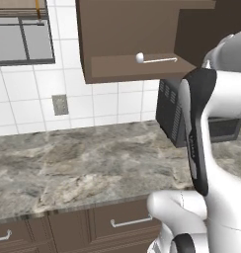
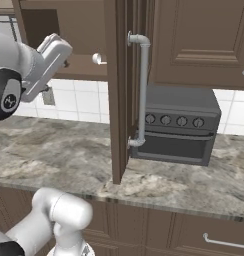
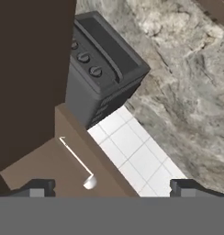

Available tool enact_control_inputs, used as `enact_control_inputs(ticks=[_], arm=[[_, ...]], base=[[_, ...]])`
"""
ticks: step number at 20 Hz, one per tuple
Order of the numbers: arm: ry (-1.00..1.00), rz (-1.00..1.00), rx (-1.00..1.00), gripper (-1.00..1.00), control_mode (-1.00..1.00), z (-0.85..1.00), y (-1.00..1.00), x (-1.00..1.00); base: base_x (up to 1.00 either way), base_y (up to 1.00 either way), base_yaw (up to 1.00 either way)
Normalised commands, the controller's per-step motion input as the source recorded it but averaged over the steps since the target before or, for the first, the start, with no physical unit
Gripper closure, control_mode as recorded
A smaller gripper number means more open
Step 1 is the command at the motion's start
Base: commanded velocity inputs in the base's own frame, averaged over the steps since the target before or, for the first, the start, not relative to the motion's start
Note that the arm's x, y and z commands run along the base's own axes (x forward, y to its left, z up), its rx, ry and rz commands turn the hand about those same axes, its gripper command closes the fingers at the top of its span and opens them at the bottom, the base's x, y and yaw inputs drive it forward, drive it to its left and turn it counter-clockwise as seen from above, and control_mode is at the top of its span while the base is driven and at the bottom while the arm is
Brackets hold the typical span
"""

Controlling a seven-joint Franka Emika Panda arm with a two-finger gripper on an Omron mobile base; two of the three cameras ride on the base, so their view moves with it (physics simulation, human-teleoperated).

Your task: Open the cabinet and move the ladle to the pot. Then close the cabinet.

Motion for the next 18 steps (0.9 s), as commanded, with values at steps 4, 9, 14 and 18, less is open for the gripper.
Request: enact_control_inputs(ticks=[4, 9, 14, 18], arm=[[0.0, -0.22, 0.41, -1.0, -1.0, 0.11, 0.0, 0.04], [0.0, -0.25, 0.4, -1.0, -1.0, 0.11, 0.0, 0.02], [0.01, -0.28, 0.37, -1.0, -1.0, 0.07, 0.25, 0.0], [0.0, -0.31, 0.29, -1.0, -1.0, 0.0, 0.58, 0.08]], base=[[0.0, 0.0, 0.0], [0.0, 0.0, 0.0], [0.0, 0.0, 0.0], [0.0, 0.0, 0.0]])
